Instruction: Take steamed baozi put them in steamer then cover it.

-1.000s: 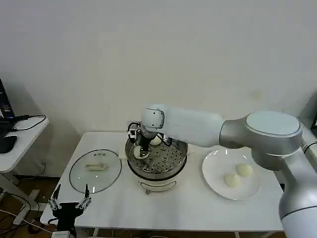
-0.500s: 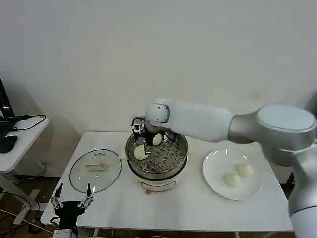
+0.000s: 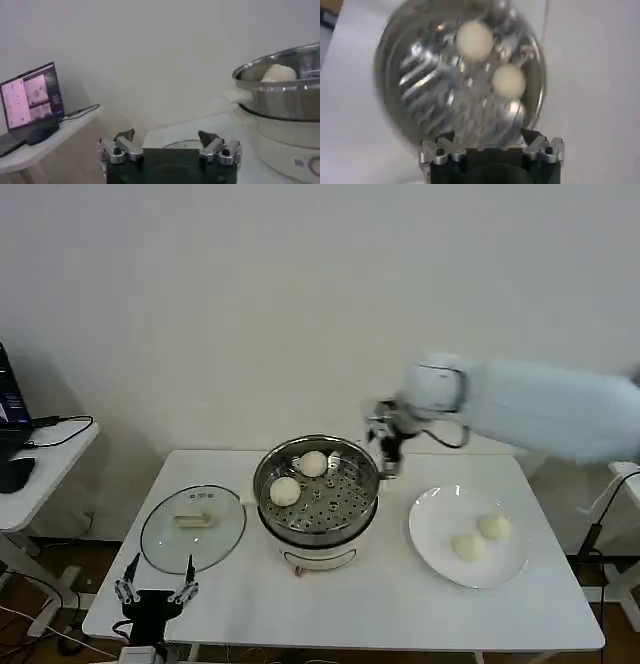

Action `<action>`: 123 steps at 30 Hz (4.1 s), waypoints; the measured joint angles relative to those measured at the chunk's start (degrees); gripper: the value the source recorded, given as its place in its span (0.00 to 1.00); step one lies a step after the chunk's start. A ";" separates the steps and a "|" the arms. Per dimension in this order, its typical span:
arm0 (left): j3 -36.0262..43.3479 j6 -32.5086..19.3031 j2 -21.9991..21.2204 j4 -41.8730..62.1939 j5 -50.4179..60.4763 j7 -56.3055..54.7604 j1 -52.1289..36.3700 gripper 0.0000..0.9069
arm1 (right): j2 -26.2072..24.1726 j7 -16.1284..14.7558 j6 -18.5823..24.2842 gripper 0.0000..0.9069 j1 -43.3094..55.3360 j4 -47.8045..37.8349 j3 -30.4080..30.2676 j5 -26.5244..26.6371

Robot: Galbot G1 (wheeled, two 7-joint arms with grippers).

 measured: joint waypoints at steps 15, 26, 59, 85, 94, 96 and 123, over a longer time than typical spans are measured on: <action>1.18 -0.93 -0.68 0.39 1.92 0.33 1.68 1.00 | -25.61 -4.09 10.34 1.00 -17.11 7.18 13.38 -19.60; 0.87 -1.15 -1.40 0.07 2.83 0.32 3.03 1.00 | -27.76 -4.04 12.25 1.00 -33.92 5.23 26.03 -27.81; -0.34 -1.02 -1.29 0.93 2.63 0.36 3.25 1.00 | -13.77 -6.28 11.02 1.00 -47.42 -10.91 35.30 -30.73; -0.53 -0.94 -1.40 0.64 2.37 0.31 3.23 1.00 | -11.86 -6.71 8.39 0.63 -47.60 -12.68 35.13 -30.55; -0.49 -0.93 -1.25 0.32 2.36 0.31 3.15 1.00 | -15.01 -7.52 8.64 0.63 -44.03 -9.54 33.78 -28.91; -0.48 -0.91 -1.10 0.21 2.31 0.31 3.03 1.00 | -16.06 -7.76 8.83 0.63 -42.20 -8.48 33.30 -28.19; -2.54 -0.02 -0.36 -1.65 -0.80 0.19 3.04 1.00 | 2.05 -7.83 9.09 0.64 -5.86 -5.18 14.48 -13.86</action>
